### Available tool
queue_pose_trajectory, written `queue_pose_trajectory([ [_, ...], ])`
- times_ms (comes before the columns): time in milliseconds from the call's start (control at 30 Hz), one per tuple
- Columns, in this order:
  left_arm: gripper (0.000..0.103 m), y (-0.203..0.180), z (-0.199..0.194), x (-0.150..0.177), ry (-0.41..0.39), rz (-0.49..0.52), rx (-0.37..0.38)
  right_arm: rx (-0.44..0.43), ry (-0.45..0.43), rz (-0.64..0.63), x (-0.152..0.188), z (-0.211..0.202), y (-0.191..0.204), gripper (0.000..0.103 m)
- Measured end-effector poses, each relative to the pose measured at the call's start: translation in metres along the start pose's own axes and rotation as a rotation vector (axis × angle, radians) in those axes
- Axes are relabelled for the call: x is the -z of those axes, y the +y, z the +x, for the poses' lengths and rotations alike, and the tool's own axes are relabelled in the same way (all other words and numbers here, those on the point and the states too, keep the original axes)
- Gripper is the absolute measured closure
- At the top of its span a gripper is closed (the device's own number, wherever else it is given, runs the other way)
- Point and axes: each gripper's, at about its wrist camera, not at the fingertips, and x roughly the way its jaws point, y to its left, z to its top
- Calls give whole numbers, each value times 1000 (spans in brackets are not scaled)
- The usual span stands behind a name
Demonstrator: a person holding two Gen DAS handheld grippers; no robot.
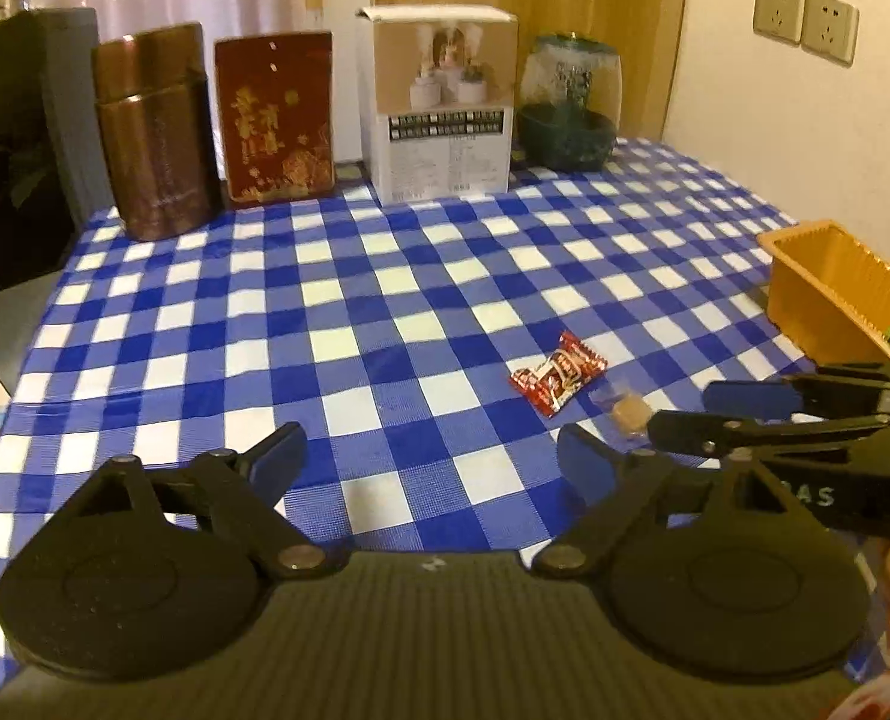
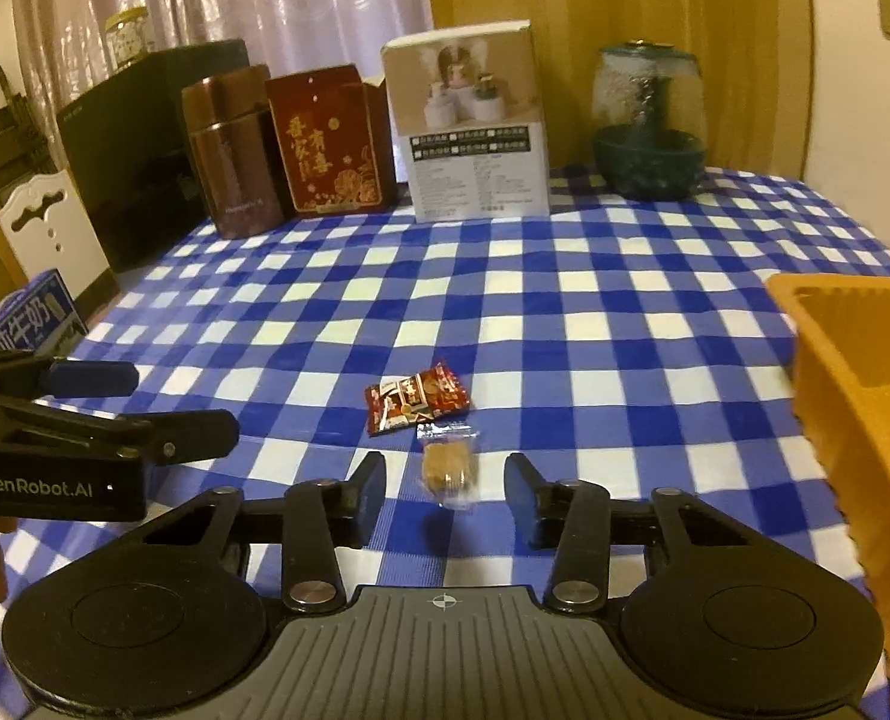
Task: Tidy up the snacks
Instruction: 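Grasp the clear cookie packet with the right gripper while the left gripper grasps the brown-wrapped candy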
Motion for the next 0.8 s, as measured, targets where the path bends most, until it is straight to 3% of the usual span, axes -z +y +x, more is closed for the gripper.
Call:
queue_pose_trajectory([
  [267,17,1,20,-2,1,35,4,21,14,-36,0,28,6,69],
  [400,18,-2,26,-2,7,51,22,37,23,-50,1,34,8,81],
  [633,20,-15,41,-7,9,103,79,44,-34,-34,-4,14,-6,82],
  [800,28,-33,60,-15,2,184,116,69,-53,5,-12,-2,-30,82],
])
